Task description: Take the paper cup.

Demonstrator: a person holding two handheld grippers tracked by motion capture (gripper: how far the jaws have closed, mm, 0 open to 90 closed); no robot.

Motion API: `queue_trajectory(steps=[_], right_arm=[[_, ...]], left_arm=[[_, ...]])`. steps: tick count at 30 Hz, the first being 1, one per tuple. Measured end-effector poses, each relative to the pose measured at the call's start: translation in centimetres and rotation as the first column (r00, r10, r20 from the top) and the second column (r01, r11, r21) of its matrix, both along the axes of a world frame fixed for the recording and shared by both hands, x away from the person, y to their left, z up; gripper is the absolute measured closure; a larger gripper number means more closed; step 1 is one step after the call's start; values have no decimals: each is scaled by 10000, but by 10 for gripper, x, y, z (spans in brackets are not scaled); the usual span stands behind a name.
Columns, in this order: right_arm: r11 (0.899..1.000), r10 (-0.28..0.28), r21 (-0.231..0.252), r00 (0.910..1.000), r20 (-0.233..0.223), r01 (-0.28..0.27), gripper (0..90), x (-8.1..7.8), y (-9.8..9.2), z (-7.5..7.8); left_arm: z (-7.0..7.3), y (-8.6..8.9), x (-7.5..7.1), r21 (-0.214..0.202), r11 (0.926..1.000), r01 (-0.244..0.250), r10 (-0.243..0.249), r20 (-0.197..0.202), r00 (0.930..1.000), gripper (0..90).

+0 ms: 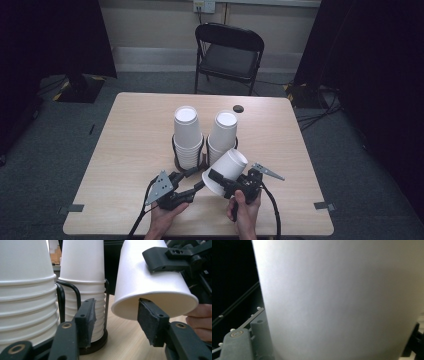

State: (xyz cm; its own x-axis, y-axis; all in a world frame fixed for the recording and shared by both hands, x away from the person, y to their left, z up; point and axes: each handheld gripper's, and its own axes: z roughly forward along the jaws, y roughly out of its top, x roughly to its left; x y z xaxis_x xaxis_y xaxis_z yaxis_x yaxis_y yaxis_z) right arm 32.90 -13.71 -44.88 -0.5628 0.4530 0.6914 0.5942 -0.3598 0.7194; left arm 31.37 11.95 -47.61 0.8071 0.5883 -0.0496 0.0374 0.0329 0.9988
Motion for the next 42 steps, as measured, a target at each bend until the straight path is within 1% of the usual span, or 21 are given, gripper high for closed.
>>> queue_trajectory(steps=[2, 6, 8, 9, 12, 13, 16, 19, 22, 23, 24, 26, 30, 32, 34, 36, 37, 40, 42], right_arm=[[9999, 90, 98, 9999, -104, -89, 146, 0, 1, -1], [9982, 389, 460, 9987, -328, -373, 146, -1, 4, -4], [9966, 472, 686, 9987, -211, -457, 146, -3, 6, -5], [9964, 501, 692, 9984, -247, -483, 146, -3, 7, -5], [9926, 823, 935, 9953, -504, -774, 146, -3, 11, -9], [9915, 895, 999, 9944, -557, -837, 146, -3, 13, -9], [9885, 1126, 1095, 9909, -731, -1043, 146, -4, 18, -12], [9868, 1306, 1066, 9882, -805, -1218, 146, -5, 22, -13], [9851, 1430, 1086, 9860, -859, -1334, 146, -6, 25, -14], [9842, 1507, 1070, 9847, -878, -1411, 146, -6, 26, -14], [9842, 1507, 1070, 9847, -878, -1411, 146, -6, 26, -14], [9843, 1518, 1045, 9842, -911, -1422, 145, -6, 27, -14], [9837, 1557, 1042, 9839, -879, -1464, 133, -6, 27, -14], [9830, 1579, 1080, 9838, -852, -1485, 127, -6, 27, -14], [9832, 1561, 1084, 9843, -823, -1469, 120, -6, 27, -14], [9851, 1497, 963, 9859, -750, -1423, 113, -7, 27, -13], [9855, 1486, 939, 9857, -790, -1410, 110, -7, 27, -13], [9894, 1245, 857, 9882, -893, -1169, 111, -6, 26, -11], [9914, 1100, 805, 9897, -911, -1028, 109, -4, 24, -11]], left_arm=[[-1, -2, 0, -87, 10000, 19, -19, 28, 10000, 521], [-2, -5, 1, -114, 9999, -61, 63, 169, 9998, 556], [-3, -6, 0, -177, 9997, -191, 196, 323, 9993, 579], [-3, -6, 0, -195, 9996, -209, 217, 389, 9990, 592], [-2, -8, -1, -253, 9993, -278, 293, 573, 9979, 629], [-2, -9, -1, -206, 9993, -305, 317, 602, 9977, 639], [-2, -11, -1, -228, 9990, -394, 409, 701, 9967, 671], [-1, -13, -2, -199, 9983, -549, 565, 912, 9942, 693], [-1, -15, -2, -219, 9978, -619, 638, 1032, 9926, 728], [-1, -15, -2, -198, 9976, -658, 675, 1051, 9922, 763], [-1, -16, -2, -282, 9975, -641, 666, 997, 9928, 763], [-1, -16, -1, -287, 9969, -730, 755, 973, 9924, 786], [0, -16, -3, -21, 9963, -862, 859, 1044, 9908, 826], [0, -17, -4, 2, 9962, -876, 871, 1104, 9901, 837], [1, -17, -3, 36, 9964, -852, 843, 1086, 9905, 842], [1, -17, -3, 72, 9965, -833, 821, 1046, 9911, 842], [0, -17, -3, 57, 9965, -832, 822, 1009, 9915, 844], [-1, -16, -4, 130, 9966, -813, 798, 938, 9924, 852], [-2, -16, -4, 110, 9974, -717, 706, 836, 9940, 857]])
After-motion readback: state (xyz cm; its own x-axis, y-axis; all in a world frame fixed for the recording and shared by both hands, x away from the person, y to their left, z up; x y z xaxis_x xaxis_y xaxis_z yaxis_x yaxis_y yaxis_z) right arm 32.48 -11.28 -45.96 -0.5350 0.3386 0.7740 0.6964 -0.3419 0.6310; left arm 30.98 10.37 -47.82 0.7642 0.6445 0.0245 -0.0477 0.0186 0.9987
